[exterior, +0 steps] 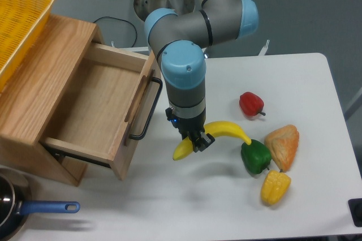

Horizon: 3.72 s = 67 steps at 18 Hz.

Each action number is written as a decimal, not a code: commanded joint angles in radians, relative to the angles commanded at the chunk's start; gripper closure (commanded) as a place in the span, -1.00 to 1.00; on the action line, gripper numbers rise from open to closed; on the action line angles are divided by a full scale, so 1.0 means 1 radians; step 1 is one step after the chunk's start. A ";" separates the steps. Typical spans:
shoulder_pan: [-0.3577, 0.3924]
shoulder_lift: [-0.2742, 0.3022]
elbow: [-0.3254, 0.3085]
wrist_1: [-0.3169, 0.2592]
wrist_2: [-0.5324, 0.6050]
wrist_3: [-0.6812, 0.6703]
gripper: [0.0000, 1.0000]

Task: Place the banana in the top drawer
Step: 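Close the gripper on the yellow banana beside the green pepper, then lift the banana and carry it toward the open wooden drawer, then move the held banana over the drawer interior and lower it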

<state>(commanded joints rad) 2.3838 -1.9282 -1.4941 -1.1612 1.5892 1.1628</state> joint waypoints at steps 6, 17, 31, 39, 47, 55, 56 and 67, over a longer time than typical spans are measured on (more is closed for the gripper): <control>0.000 -0.003 0.012 -0.003 0.002 -0.014 0.33; 0.011 0.052 0.041 -0.021 -0.015 -0.156 0.33; 0.028 0.245 0.072 -0.308 -0.028 -0.182 0.33; 0.011 0.311 0.071 -0.391 -0.133 -0.299 0.32; -0.064 0.325 0.068 -0.414 -0.161 -0.439 0.32; -0.114 0.310 0.066 -0.397 -0.185 -0.630 0.32; -0.115 0.308 0.064 -0.397 -0.196 -0.650 0.32; -0.187 0.247 0.071 -0.324 -0.216 -0.813 0.31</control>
<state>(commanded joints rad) 2.1967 -1.6812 -1.4235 -1.4849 1.3729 0.3498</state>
